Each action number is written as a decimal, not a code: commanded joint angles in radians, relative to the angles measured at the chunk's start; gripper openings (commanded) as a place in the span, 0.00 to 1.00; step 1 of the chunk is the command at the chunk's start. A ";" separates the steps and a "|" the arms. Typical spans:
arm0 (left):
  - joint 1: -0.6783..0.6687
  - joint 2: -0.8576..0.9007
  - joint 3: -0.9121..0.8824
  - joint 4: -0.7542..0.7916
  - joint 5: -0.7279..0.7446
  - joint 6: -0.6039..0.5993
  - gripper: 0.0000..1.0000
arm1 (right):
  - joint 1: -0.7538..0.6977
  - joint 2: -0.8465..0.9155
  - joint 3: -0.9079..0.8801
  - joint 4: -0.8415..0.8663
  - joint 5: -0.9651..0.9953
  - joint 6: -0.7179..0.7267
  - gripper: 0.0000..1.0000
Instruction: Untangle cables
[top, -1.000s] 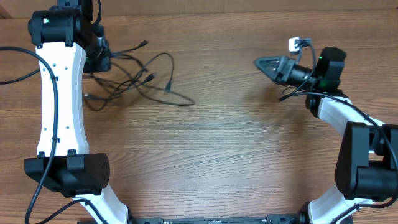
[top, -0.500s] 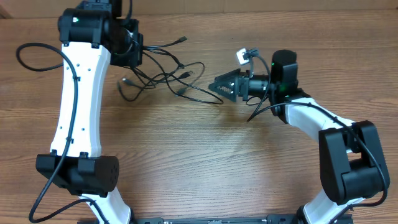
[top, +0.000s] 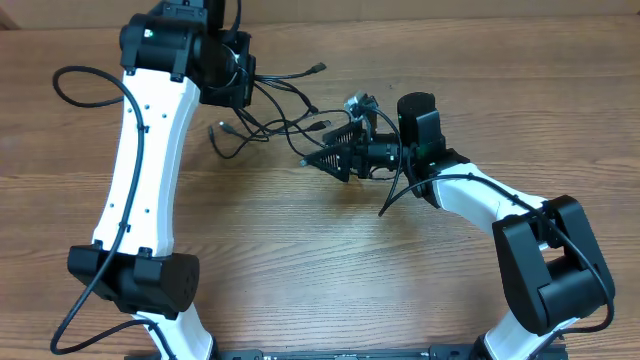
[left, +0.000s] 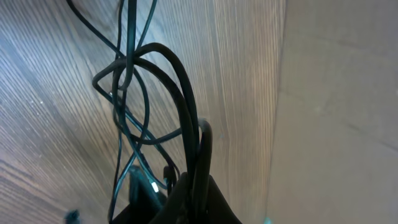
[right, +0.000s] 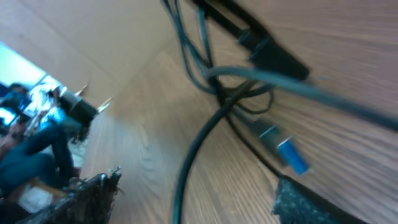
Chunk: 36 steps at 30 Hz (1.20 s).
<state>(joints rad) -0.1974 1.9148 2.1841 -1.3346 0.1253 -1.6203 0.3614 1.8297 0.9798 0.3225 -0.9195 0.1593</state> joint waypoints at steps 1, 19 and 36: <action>-0.021 -0.039 0.024 0.006 0.021 0.001 0.04 | -0.002 -0.021 0.003 0.003 0.048 -0.016 0.64; -0.015 -0.039 0.024 -0.003 -0.253 0.001 0.04 | -0.082 -0.021 0.003 0.222 -0.300 0.127 0.04; 0.089 -0.039 0.024 -0.082 -0.576 0.000 0.05 | -0.597 -0.021 0.003 0.769 -0.488 0.789 0.04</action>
<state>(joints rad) -0.1310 1.9148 2.1841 -1.4082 -0.3729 -1.6207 -0.1741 1.8297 0.9791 1.0821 -1.3888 0.8162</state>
